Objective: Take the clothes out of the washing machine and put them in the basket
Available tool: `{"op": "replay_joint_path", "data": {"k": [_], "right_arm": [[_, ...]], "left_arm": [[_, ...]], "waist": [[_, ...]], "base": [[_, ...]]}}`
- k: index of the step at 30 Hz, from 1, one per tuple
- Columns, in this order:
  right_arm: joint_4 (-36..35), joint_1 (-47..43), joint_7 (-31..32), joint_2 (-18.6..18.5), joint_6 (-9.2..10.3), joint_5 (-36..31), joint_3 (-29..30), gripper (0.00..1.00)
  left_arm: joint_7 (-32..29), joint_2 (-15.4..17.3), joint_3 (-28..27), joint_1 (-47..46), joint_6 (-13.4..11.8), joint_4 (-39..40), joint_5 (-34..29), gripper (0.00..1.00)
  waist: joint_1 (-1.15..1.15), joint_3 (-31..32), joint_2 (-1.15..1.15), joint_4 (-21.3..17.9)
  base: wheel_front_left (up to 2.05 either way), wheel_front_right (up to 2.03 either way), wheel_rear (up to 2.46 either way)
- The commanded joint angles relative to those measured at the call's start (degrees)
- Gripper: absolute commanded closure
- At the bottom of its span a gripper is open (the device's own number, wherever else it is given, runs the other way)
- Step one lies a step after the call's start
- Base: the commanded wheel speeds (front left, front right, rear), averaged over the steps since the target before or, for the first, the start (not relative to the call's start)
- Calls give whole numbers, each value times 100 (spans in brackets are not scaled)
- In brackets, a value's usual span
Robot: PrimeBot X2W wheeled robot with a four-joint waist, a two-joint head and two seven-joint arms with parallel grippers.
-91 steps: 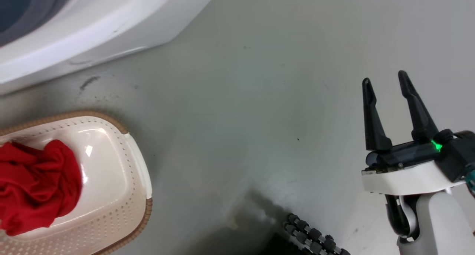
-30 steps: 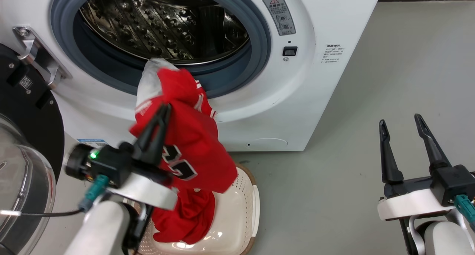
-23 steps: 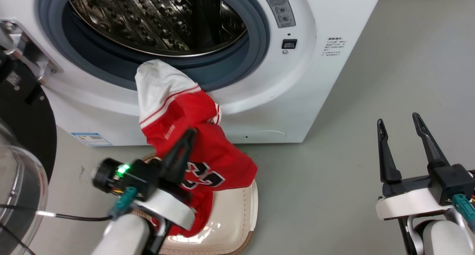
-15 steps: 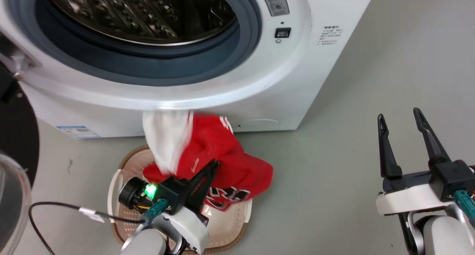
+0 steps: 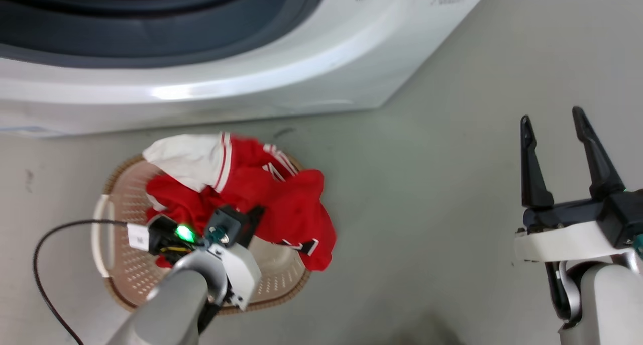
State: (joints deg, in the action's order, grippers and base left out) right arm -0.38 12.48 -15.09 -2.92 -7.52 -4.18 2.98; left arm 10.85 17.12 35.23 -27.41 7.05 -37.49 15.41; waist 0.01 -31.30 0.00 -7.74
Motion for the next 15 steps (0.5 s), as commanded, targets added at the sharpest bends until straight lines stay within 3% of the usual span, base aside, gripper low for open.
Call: {"op": "replay_joint_path", "data": {"k": [1, 15], "right_arm": [[-55, 127, -11, 6, 7, 43, -4, 0], [-227, 351, -11, 7, 6, 384, -125, 0]], "left_arm": [[60, -18, -7, -235, 13, -256, -15, 100], [263, -21, -83, -1676, 21, -2479, -4, 100]], "waist": [[-1, -512, 0, -282], [-1, -1559, 0, -858]], "base": [[0, 0, 0], [0, 0, 0]]}}
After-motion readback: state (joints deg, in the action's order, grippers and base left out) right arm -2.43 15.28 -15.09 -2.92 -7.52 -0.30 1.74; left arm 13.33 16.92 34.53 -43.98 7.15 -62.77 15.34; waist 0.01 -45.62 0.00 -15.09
